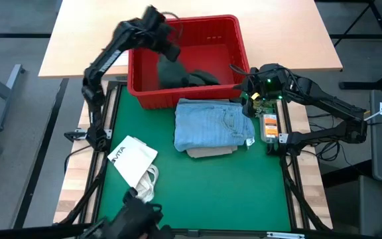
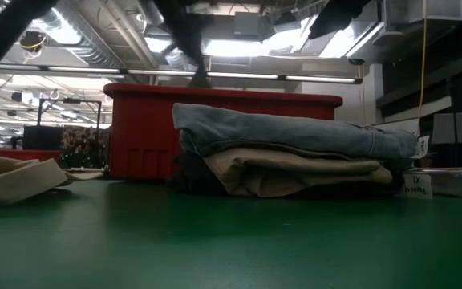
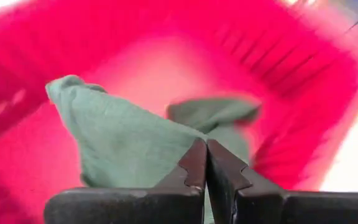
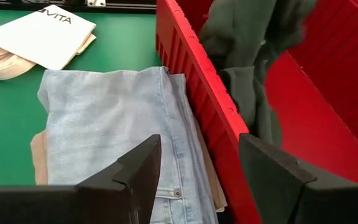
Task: Fold laundry
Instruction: Remove green polo shirt from the laundry bin
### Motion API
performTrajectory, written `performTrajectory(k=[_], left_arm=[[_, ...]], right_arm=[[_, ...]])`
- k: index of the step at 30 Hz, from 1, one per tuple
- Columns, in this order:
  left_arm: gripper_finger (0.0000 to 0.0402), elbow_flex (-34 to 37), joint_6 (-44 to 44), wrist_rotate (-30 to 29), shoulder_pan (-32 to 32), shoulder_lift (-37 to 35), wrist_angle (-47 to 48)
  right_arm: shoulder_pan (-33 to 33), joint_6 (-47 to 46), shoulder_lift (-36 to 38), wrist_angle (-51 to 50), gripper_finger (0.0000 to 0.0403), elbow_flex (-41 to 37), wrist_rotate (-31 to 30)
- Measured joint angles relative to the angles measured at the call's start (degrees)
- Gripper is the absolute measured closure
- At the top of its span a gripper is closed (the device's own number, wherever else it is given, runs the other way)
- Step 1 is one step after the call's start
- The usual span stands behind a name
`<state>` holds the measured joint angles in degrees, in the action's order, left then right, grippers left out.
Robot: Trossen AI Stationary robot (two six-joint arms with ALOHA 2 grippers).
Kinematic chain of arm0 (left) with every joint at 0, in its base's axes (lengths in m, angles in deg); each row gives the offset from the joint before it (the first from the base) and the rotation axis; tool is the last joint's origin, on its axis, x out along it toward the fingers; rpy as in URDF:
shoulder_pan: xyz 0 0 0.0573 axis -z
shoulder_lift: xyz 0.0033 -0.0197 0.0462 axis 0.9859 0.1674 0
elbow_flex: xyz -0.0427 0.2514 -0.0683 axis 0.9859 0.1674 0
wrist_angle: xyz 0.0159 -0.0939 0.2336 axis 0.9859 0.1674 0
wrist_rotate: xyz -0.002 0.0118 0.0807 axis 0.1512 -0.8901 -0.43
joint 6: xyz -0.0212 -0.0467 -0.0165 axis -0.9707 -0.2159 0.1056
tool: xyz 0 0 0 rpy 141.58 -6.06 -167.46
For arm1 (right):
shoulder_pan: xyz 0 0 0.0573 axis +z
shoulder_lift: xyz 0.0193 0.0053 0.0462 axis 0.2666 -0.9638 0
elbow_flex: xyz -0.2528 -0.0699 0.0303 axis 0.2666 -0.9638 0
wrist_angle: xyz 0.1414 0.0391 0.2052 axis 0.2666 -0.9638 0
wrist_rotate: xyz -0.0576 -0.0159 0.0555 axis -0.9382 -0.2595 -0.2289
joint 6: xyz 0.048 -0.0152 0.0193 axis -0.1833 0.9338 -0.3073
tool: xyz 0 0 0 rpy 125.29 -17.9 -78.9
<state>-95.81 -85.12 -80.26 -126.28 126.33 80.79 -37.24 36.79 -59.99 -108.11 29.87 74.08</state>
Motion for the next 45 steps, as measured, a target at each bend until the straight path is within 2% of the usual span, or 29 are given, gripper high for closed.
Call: performTrajectory(k=[6,11,14,16,20,25,30,33,36,37,40,43,45], left_arm=[[0.0401,-0.02,-4.69,9.76,2.56,-6.50,-15.96],[0.0401,-0.02,-11.29,19.85,6.41,-10.27,-36.96],[0.0401,-0.09,-14.80,23.62,9.28,-12.12,-47.24],[0.0401,-0.09,-15.76,25.18,10.98,-13.43,-49.44],[0.0401,-0.09,-15.53,26.24,14.31,-15.51,-47.69],[0.0401,-0.09,-15.38,32.60,17.74,-16.31,-44.02],[0.0401,-0.09,-8.13,30.60,21.65,-15.98,-33.08],[0.0401,-0.02,-1.09,25.12,24.90,-15.15,-24.71],[0.0401,0.00,8.55,18.53,28.55,-14.13,-15.23],[0.0402,0.36,11.44,15.84,30.00,-13.84,-12.58],[0.0402,3.87,17.25,8.22,34.46,-12.87,-9.26],[0.0401,9.39,18.96,4.03,38.68,-12.04,-13.00],[0.0401,12.86,17.84,2.14,40.99,-12.02,-15.92]], right_arm=[[0.00,0.02,0.00,0.02,0.0187,0.00,-0.33],[0.00,0.02,0.00,0.30,0.0187,-0.02,-0.33],[0.00,0.02,0.00,0.93,0.0187,-0.02,-0.33],[0.02,0.04,0.00,1.53,0.0187,-0.02,-0.33],[0.00,0.04,0.63,3.29,0.0187,-0.04,0.53],[0.02,0.07,2.88,6.83,0.0187,-0.04,0.72],[0.07,0.10,4.74,10.92,0.0187,-0.02,3.32],[0.07,1.81,4.69,9.16,0.0187,-0.02,9.37],[2.22,9.95,4.66,2.99,0.0187,-0.04,13.71],[3.51,12.60,4.68,0.19,0.0187,-0.04,13.12],[8.86,15.03,4.82,-4.04,0.0187,-2.17,5.70],[15.75,12.54,5.19,-2.83,0.0187,-5.96,-1.20],[20.54,8.15,5.25,-1.37,0.0187,-8.17,-3.36]])
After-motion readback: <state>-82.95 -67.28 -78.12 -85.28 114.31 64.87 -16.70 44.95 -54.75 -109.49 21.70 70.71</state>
